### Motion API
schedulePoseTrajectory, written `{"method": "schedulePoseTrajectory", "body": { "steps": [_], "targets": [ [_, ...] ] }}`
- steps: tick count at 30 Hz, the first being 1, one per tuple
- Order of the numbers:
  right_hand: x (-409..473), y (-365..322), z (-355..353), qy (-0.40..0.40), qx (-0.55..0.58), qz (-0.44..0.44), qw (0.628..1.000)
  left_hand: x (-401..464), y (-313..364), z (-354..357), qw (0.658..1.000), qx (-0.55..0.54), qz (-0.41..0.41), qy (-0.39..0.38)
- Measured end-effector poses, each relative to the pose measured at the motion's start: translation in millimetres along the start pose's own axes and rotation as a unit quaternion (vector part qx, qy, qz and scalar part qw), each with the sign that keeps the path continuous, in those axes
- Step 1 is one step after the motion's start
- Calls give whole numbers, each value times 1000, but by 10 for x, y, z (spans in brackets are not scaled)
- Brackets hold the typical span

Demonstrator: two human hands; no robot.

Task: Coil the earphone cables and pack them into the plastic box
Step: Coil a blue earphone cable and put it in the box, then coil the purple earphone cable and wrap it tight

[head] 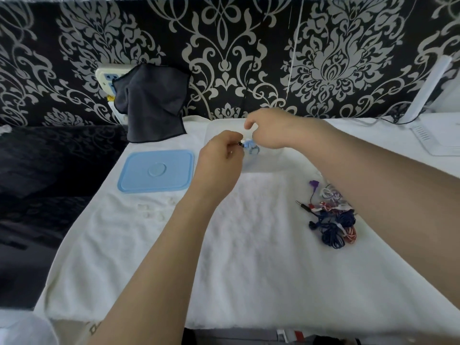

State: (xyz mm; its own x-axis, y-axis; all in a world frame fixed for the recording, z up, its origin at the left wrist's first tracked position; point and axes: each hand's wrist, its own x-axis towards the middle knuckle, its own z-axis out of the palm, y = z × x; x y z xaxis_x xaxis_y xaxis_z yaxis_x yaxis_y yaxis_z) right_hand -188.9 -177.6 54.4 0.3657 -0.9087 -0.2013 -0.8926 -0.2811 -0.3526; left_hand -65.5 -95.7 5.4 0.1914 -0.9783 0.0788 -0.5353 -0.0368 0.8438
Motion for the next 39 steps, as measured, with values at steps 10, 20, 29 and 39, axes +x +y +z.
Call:
{"method": "schedulePoseTrajectory", "body": {
  "steps": [10,20,29,39],
  "targets": [
    [-1103,598,333,100,54,111,987,-430,-66,149,979,133,38,-153],
    [-1220,1000,465,194,44,176,964,-715,-114,74,952,218,23,-212],
    [-1137,1118,560,95,-81,217,968,-767,-91,74,948,227,21,-223],
    [-1062,1085,474,256,55,143,954,-736,-66,17,957,199,3,-209]
  ]
}}
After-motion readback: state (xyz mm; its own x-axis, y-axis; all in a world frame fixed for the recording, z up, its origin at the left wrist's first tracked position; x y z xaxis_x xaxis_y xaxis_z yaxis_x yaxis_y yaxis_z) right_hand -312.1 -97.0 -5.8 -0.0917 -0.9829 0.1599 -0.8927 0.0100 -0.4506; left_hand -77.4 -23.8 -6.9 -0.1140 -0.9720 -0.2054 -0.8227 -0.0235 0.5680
